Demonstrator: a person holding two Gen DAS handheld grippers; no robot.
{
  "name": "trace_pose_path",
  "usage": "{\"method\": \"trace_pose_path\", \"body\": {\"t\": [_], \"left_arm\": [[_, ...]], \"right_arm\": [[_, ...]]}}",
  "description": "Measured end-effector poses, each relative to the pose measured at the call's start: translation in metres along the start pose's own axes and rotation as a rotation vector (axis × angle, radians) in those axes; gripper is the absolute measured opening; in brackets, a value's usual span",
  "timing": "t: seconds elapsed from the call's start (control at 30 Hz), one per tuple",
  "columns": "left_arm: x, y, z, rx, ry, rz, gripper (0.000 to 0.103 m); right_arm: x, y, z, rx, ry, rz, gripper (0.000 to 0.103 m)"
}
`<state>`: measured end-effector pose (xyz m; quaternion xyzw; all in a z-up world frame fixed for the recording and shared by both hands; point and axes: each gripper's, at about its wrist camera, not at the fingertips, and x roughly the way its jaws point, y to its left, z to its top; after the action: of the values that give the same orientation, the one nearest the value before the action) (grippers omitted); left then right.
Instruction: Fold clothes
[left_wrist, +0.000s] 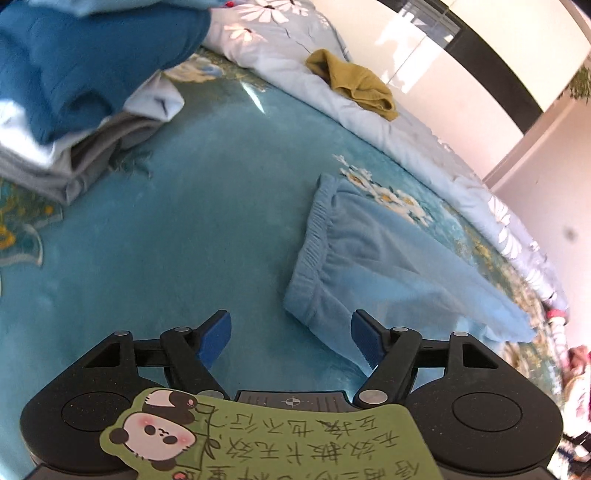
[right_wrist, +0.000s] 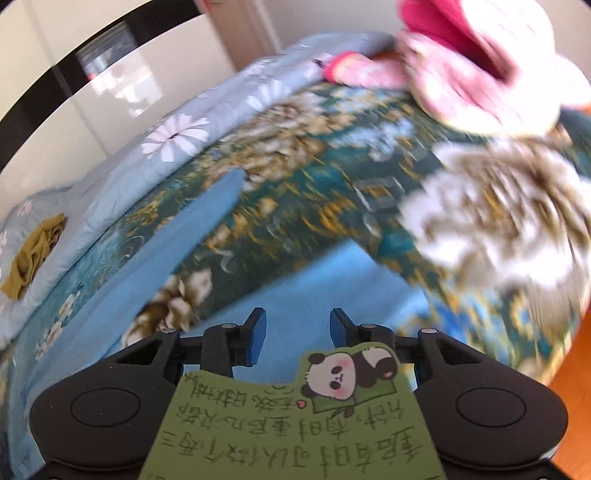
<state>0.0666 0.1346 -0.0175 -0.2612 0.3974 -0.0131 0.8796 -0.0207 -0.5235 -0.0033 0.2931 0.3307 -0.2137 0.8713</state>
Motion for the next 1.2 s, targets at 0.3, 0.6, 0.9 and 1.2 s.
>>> {"method": "trace_pose_path", "body": {"t": [0.3,0.6,0.9,1.2], "left_arm": [[0.018,-0.013,-0.003,-0.059,0.003,-0.033,0.069],[0.035,-0.021,-0.004,-0.082,-0.029,0.010,0.057],[0.037,-0.010,-0.002,-0.215,-0.074,0.074,0.015],[-0.008,-0.020,-0.002,-0.155,-0.111,-0.005,0.009]], "right_arm": [[0.008,-0.041,-0.019,0.190,0.024,0.026,0.039],[0.031,-0.049,-0.021,0.334,0.003,0.108,0.023],[0.032,-0.046,-0.016,0.338,-0.031,0.112,0.004],[-0.007,-0.033,-0.003,0.247,-0.147,0.134,0.003]]}}
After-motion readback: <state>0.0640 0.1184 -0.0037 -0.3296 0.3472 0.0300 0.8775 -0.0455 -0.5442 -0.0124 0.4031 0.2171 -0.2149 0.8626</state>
